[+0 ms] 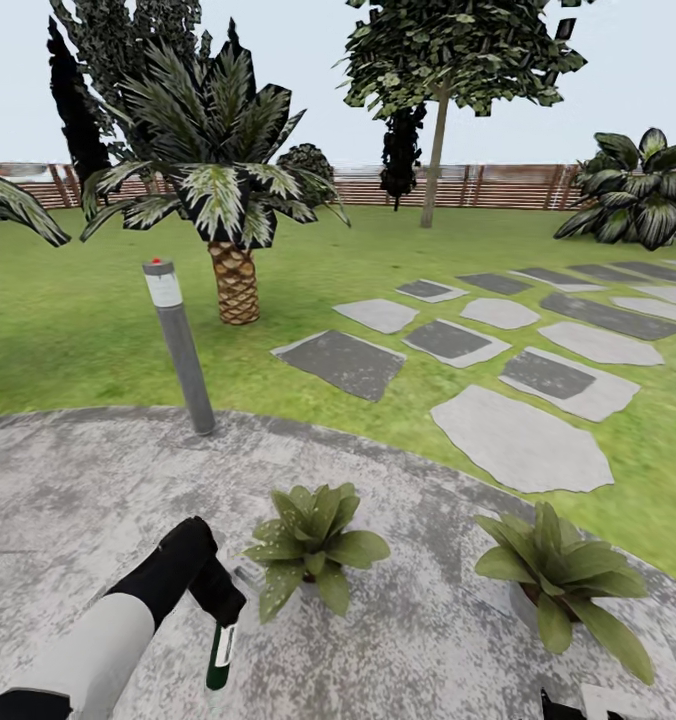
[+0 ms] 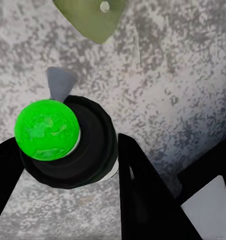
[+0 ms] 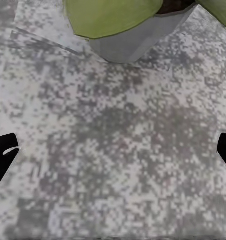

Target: Pick up the pesticide atomizer in the garden and spray insectifuge to fully cover both potted plants in the garden.

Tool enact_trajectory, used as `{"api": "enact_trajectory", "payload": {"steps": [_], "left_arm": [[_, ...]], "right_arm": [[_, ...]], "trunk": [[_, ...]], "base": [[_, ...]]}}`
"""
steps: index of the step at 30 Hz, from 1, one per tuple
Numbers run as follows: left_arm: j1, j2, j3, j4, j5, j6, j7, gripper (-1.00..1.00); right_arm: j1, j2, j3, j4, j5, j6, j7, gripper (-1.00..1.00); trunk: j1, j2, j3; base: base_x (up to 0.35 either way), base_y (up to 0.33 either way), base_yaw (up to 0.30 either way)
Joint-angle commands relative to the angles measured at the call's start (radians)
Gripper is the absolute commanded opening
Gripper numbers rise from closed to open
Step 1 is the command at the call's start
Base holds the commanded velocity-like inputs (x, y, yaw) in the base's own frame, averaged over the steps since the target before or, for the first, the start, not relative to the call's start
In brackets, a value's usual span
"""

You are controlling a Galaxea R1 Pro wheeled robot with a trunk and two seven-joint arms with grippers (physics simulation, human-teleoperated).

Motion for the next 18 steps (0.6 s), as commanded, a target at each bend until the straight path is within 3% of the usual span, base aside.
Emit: {"api": "enact_trajectory", "payload": {"steps": [1,4,7,8,9,10,13,14,15,18], "left_arm": [[-0.011,0.002,-0.006,-0.003,-0.008,0.010,-0.031,-1.00],[-0.056,0.004,-0.014,-0.004,-0.033,0.017,-0.142,-1.00],[-0.107,0.004,-0.044,-0.004,-0.145,0.019,-0.260,-1.00],[-0.130,0.003,-0.056,-0.004,-0.210,0.019,-0.331,-1.00],[-0.163,0.000,-0.065,-0.004,-0.299,0.017,-0.445,-1.00],[-0.190,-0.007,-0.069,-0.005,-0.369,0.013,-0.507,-1.00],[-0.241,-0.027,-0.070,-0.006,-0.512,0.011,-0.507,-1.00],[-0.264,-0.045,-0.070,-0.005,-0.566,0.010,-0.507,-1.00],[-0.279,-0.062,-0.069,-0.005,-0.600,0.009,-0.507,-1.00],[-0.293,-0.107,-0.070,-0.004,-0.629,0.008,-0.507,-1.00]], "right_arm": [[-0.001,0.000,-0.008,0.001,0.009,-0.004,0.001,1.00],[-0.001,0.000,-0.008,0.001,0.009,-0.004,0.001,1.00],[-0.001,0.000,-0.008,0.001,0.009,-0.004,0.001,1.00],[-0.001,0.000,-0.008,0.001,0.009,-0.004,0.001,1.00],[-0.001,0.000,-0.008,0.001,0.009,-0.004,0.001,1.00],[-0.001,0.000,-0.008,0.001,0.009,-0.004,0.001,1.00],[-0.001,-0.001,-0.008,0.001,0.009,-0.004,0.001,1.00],[-0.001,-0.001,-0.008,0.001,0.009,-0.004,0.001,1.00],[-0.001,-0.001,-0.008,0.001,0.009,-0.004,0.001,1.00],[0.003,-0.001,-0.008,0.000,0.009,-0.004,0.001,1.00]], "trunk": [[0.000,0.000,-0.001],[0.000,0.000,0.001],[0.000,0.000,0.001],[0.000,0.000,0.001],[0.000,0.000,0.002],[0.000,0.000,0.002],[0.000,0.000,0.002],[0.000,0.000,0.002],[0.000,0.000,0.002],[0.000,0.000,0.002]], "base": [[0.050,0.278,-0.248],[-0.016,0.287,-0.252],[-0.018,0.105,-0.119],[-0.006,0.034,-0.039],[-0.002,0.014,-0.016],[-0.001,0.007,-0.008],[-0.001,0.003,-0.004],[0.000,0.001,-0.001],[0.000,0.000,0.000],[0.000,0.000,0.000]]}}
